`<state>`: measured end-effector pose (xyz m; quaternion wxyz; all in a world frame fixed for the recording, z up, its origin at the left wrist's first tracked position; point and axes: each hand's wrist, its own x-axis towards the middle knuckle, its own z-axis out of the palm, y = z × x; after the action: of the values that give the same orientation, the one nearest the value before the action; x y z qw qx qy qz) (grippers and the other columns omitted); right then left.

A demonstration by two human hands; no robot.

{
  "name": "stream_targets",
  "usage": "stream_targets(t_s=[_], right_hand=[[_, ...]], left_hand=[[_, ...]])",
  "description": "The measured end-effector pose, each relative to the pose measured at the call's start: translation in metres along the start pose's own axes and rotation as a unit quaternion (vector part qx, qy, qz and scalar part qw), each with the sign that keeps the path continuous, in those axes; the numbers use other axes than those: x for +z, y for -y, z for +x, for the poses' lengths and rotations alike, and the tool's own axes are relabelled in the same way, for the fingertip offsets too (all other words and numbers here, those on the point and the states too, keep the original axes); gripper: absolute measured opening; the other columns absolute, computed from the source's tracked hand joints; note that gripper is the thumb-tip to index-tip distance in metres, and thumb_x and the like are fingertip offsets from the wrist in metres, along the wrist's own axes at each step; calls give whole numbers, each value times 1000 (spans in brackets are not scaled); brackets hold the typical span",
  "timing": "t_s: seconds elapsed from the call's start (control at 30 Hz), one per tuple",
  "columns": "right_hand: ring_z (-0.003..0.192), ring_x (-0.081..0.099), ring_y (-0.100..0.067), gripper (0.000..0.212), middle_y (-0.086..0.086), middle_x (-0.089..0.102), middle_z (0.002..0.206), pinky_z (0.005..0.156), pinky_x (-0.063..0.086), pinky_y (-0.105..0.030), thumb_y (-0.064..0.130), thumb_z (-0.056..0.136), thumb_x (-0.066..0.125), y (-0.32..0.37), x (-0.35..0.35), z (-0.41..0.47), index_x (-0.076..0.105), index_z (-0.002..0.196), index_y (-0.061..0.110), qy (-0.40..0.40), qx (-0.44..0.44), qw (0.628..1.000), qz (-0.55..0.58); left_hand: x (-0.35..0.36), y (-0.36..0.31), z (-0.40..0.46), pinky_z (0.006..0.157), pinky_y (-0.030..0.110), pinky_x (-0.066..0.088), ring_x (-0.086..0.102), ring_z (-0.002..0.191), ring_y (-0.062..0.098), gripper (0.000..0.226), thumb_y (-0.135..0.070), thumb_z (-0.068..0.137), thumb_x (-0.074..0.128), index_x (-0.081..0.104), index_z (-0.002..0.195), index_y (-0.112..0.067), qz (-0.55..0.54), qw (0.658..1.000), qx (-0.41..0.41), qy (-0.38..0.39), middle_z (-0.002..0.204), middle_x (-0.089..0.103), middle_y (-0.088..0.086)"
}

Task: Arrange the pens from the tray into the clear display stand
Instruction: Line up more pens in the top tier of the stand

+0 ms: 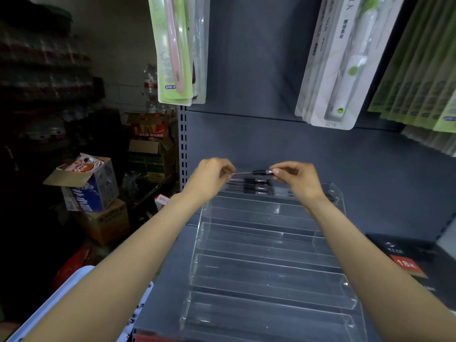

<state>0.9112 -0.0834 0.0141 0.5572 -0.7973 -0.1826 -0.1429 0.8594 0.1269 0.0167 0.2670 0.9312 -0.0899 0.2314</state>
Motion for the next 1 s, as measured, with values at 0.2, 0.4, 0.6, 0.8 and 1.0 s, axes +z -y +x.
stream_targets(t_s=[0.2,0.4,0.6,0.8,1.0], right_hand=[[81,62,-8,9,-1,70,87,79,44,-14,9,85,66,-8,6,1,73,90,11,28,1,993,-116],[87,56,-6,17,8,64,88,71,37,-2,7,89,61,-4,6,2,73,99,12,102,-9,972,-210],[86,54,-7,16,4,63,90,77,36,-12,9,89,61,-1,11,1,72,99,10,136,-12,959,-250],[91,58,-13,15,-6,65,104,86,42,-19,10,88,62,-2,15,-2,71,99,10,115,-13,958,-264],[93,60,-13,18,-5,63,105,80,36,-9,9,88,61,6,26,-11,69,104,11,53,-43,971,-231]], left_hand=[[5,9,4,90,35,51,62,101,22,23,-9,91,56,66,112,-10,47,998,6,50,109,66,8],[10,14,4,90,38,49,60,101,23,23,-15,92,55,66,112,-14,93,993,27,74,111,63,6],[12,16,8,92,40,46,55,108,27,27,-18,94,52,60,119,-13,139,986,42,87,118,58,8],[15,18,8,94,36,45,56,109,26,27,-15,95,49,62,119,-14,134,987,36,85,118,60,8],[14,20,-5,90,31,46,58,104,23,26,-15,93,54,62,117,-13,55,998,25,20,114,63,6]])
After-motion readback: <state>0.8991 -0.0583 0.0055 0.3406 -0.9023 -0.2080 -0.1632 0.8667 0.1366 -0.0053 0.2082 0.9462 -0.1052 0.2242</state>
